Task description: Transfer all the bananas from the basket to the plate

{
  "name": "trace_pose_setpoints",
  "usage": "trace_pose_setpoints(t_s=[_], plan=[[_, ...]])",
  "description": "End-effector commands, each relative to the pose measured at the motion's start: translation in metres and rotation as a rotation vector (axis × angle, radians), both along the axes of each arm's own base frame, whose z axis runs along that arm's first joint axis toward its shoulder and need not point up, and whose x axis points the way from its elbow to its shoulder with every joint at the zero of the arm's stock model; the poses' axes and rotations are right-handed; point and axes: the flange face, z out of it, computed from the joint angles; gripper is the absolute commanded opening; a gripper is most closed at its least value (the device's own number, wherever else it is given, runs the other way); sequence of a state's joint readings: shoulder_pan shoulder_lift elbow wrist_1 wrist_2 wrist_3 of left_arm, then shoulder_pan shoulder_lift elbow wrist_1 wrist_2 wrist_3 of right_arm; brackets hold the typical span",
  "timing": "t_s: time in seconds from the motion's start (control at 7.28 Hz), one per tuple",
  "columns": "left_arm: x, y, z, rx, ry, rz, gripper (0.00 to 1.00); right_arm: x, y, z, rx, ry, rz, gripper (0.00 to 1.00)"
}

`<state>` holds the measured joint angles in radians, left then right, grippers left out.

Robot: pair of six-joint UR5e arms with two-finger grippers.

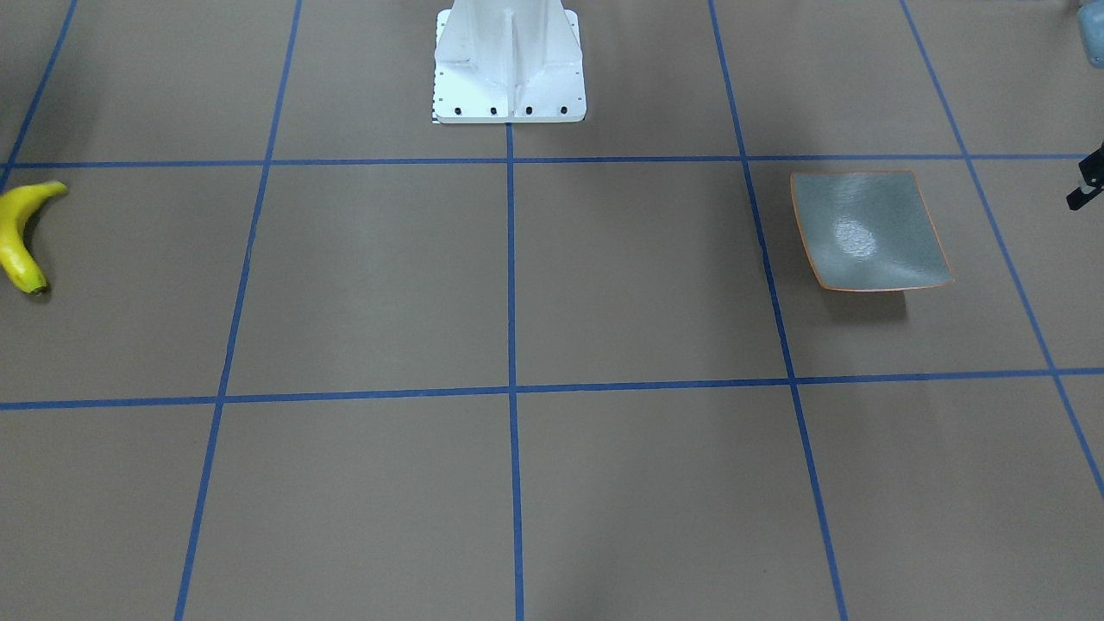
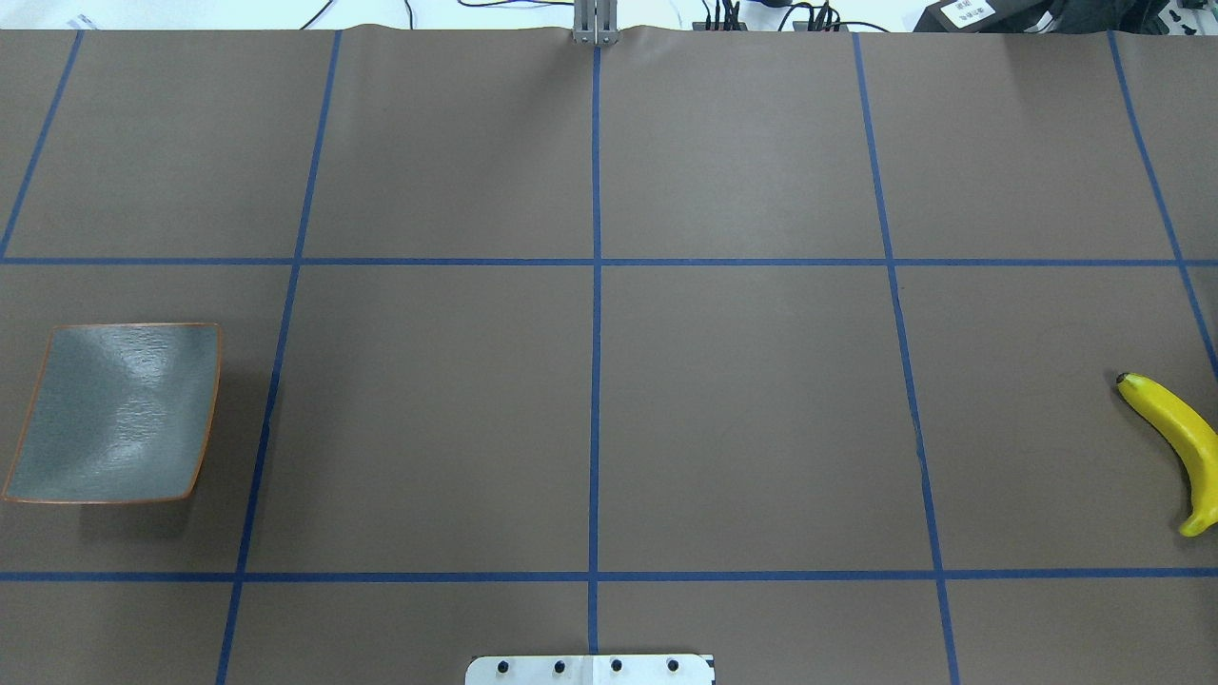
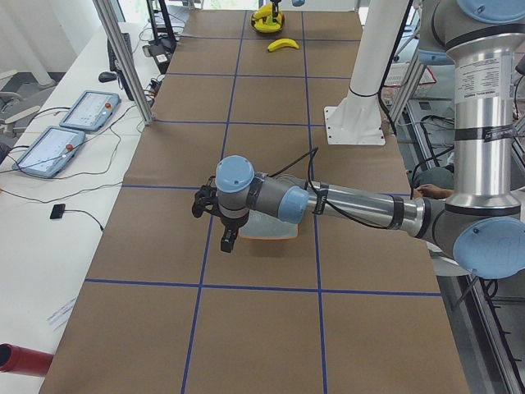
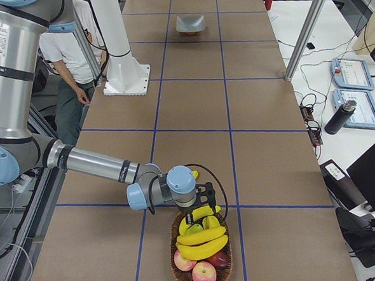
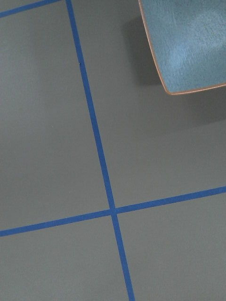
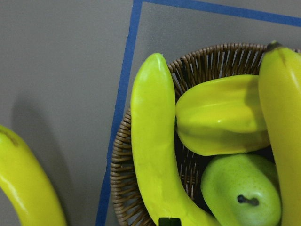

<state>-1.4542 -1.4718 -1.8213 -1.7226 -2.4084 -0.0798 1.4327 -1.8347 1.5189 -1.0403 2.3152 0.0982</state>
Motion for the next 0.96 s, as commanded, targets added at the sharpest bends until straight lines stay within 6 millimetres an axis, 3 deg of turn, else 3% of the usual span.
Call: trace_pose_setpoints(t_s=[0.0,0.27,0.41,0.82], plan=[[0.0,0.0,0.0,0.0,0.0,0.0,1.0,-0.001,-0.004,-0.009,0.012,-0.009,0.004,0.0],[0.0,0.0,-0.001,0.002,0.0,0.0,1.0,-0.001,-0.004,-0.016,0.024,-0.011,0.006,0.86],[0.0,0.0,0.0,0.0,0.0,0.0,1.0,-0.001,-0.002,-0.016,0.018,-0.011,0.01,0.98],[0.0,0.0,-0.003,0.005,0.001,0.0,1.0,-0.009,-0.002,-0.032,-0.01,-0.126,0.03,0.99]])
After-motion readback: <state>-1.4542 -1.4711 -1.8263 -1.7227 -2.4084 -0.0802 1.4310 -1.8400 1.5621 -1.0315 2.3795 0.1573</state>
